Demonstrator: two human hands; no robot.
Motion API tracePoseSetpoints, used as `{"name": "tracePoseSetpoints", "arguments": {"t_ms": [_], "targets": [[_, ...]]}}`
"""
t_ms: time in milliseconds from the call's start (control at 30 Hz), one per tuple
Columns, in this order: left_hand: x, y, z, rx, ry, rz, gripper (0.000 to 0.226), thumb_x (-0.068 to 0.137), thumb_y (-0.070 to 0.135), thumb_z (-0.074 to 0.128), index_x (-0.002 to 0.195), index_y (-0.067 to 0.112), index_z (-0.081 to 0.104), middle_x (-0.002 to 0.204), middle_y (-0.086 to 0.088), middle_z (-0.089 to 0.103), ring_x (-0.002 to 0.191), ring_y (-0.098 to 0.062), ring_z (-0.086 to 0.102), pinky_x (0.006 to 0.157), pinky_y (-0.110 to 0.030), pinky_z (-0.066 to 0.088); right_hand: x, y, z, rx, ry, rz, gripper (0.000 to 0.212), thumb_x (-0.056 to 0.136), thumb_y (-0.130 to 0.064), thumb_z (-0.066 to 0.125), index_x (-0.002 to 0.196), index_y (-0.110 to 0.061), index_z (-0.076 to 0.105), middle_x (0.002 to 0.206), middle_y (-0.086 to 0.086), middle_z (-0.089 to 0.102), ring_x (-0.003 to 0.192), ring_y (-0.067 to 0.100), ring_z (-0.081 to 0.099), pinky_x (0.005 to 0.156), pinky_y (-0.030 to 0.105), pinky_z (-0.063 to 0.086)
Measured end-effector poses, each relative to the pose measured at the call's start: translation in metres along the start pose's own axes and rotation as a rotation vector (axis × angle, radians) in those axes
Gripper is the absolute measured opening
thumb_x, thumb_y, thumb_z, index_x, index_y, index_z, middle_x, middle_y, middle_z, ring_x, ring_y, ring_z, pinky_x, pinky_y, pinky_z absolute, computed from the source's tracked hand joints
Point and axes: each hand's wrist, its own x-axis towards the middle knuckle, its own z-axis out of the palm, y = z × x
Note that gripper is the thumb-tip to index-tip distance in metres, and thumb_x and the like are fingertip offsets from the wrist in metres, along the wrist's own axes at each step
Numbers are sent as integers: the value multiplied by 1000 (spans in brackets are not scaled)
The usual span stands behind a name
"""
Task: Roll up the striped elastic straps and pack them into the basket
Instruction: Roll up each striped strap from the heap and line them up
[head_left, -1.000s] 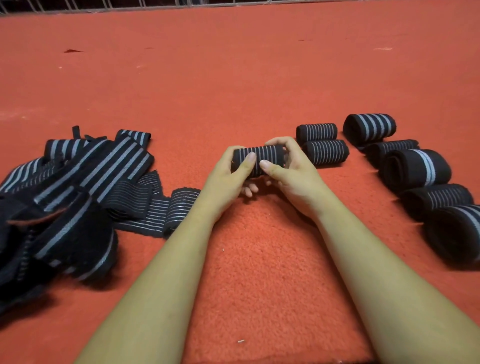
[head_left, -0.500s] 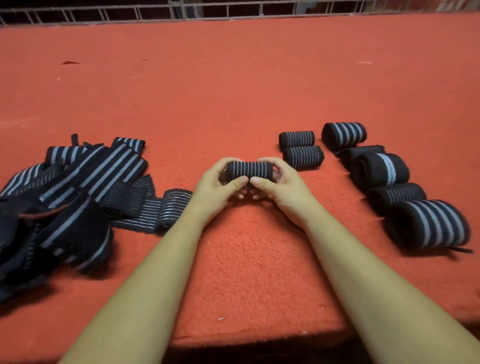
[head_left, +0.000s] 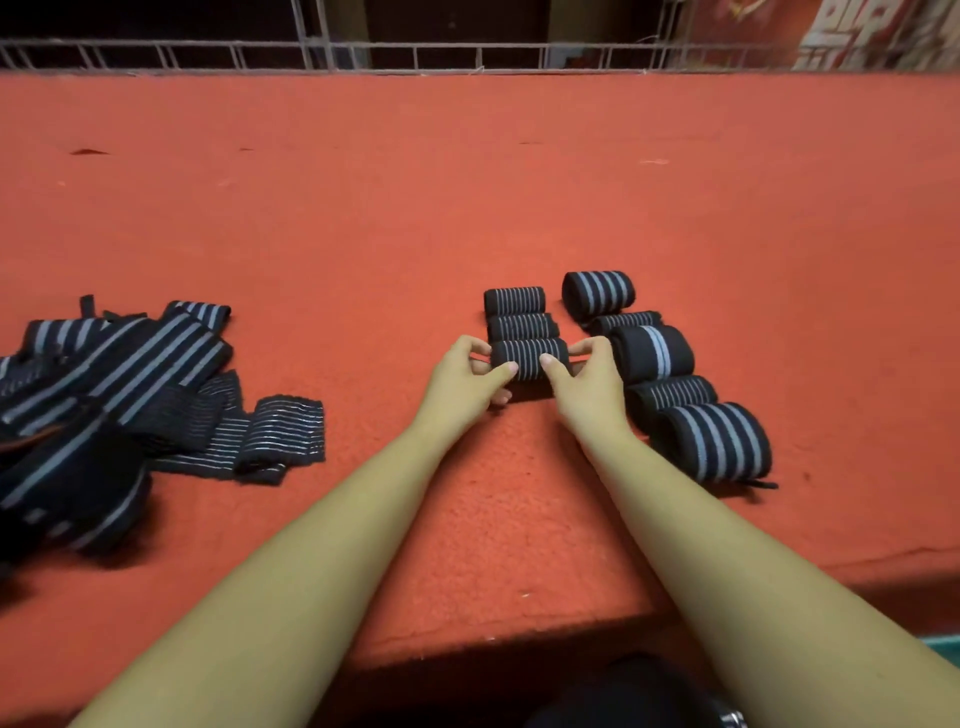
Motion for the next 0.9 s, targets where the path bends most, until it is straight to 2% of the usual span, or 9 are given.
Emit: {"name": "tracePoseSetpoints", "arguments": {"t_ms": [100,200,300,400,500,600,733,800,900], "targets": [[9,2,8,146,16,2,23,93,18,68,107,7,53,64,-11,65,40,-11,59,39,-22,46,4,-2,1,-78,20,20,25,96,-23,62,113,-6,53,100,9,62,98,28,58,75,30,34],[17,-3,14,263,60,1,27,94,24,65,109,3,59,58,-12,66,34,-6,55,40,-18,45,7,-1,7,-197,-17,0,25,93,-14,59,116,-3,58,114,19,67,111,36,60,90,38,43],[19,-6,16,306,113,-12,28,95,28,65,108,4,63,57,-10,65,36,-6,56,46,-20,47,7,-2,7,-283,-62,-2,30,87,-9,54,116,0,61,116,22,66,113,40,58,96,41,44],[18,-8,4,359,127,22,29,90,36,68,104,11,64,81,-14,71,61,-23,68,63,-32,55,0,-4,4,-368,-36,-65,36,84,-8,52,119,3,57,118,24,59,115,43,51,104,45,38],[7,-4,-24,430,123,90,9,91,26,66,96,19,63,95,-9,70,81,-30,67,74,-37,54,-9,-17,4,-384,-4,-194,42,85,-8,52,126,1,54,124,22,51,120,38,44,109,43,31],[-9,4,-65,524,119,160,5,92,16,64,95,19,64,98,-3,65,80,-17,60,73,-24,40,-19,-39,13,-310,-112,-235,40,86,-9,54,125,-1,56,124,20,51,122,35,46,109,38,33],[-33,5,-131,674,160,228,9,91,9,64,98,13,68,95,-5,63,79,-15,54,76,-23,38,-40,-64,43,-283,-371,-161,46,86,-14,62,130,-2,54,125,19,54,118,30,54,101,29,38],[-49,-3,-164,747,214,207,13,91,9,62,102,11,69,99,-5,63,87,-16,56,81,-23,38,-57,-75,63,-279,-480,-110,53,84,-18,69,132,-3,52,128,18,57,120,29,56,97,28,40],[-68,-27,-205,830,234,114,30,93,17,63,122,9,65,117,-10,63,111,-24,59,100,-33,42,-81,-88,93,-237,-605,-70,62,85,-26,76,136,-4,48,132,16,58,120,27,57,95,29,43]]}}
